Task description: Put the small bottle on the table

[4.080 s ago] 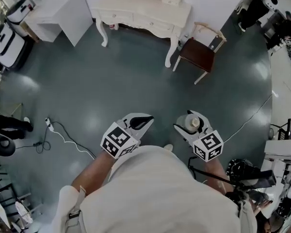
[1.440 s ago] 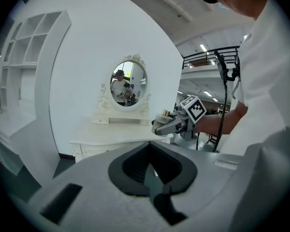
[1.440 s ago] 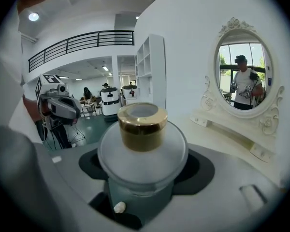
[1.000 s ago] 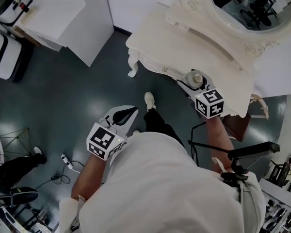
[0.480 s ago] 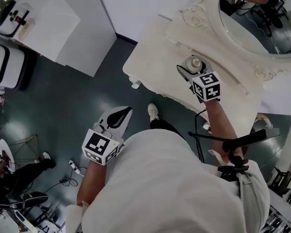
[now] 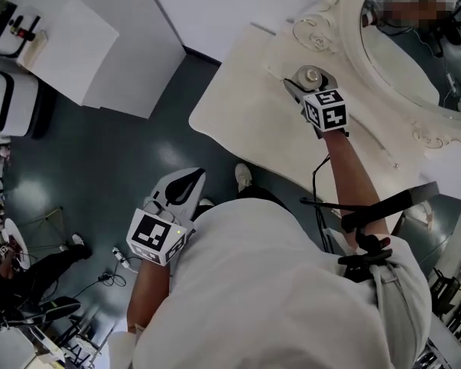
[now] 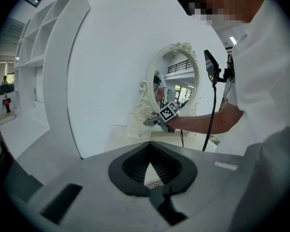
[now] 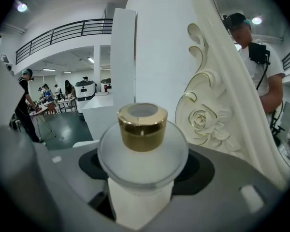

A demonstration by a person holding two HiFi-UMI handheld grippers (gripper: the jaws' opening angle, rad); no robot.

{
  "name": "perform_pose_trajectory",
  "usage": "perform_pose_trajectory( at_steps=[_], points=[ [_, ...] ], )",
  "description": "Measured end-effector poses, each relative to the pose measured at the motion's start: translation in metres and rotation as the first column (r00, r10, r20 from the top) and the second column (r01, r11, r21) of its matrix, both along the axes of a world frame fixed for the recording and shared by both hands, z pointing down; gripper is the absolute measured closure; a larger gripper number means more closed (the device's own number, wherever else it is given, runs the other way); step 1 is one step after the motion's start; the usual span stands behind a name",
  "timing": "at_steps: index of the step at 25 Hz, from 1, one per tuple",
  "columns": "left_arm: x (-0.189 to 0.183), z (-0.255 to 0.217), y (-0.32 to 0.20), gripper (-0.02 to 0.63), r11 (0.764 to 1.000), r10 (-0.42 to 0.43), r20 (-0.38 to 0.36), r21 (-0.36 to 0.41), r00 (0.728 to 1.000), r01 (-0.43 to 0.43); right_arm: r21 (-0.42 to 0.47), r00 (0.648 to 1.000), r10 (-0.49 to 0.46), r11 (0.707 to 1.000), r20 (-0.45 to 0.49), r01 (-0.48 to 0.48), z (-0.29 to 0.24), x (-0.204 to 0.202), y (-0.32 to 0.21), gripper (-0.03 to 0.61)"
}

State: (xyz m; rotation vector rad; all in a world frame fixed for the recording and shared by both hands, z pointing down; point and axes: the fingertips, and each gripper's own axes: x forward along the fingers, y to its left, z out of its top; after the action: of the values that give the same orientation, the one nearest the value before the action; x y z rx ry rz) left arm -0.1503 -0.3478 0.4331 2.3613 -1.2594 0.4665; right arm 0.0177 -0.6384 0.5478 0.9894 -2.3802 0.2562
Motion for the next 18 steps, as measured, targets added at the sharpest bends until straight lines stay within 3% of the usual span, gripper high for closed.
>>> perform_pose_trajectory(
  at_steps=[18],
  points=[
    [-0.031,0.000,-0.037,0.611,0.996,-0.085,0.056,-0.025,0.995,0.086,-0.023,0.997,0.068,0.997,-0.042,-0.069,0.050,-0.004,-0.090,0.241]
  ],
)
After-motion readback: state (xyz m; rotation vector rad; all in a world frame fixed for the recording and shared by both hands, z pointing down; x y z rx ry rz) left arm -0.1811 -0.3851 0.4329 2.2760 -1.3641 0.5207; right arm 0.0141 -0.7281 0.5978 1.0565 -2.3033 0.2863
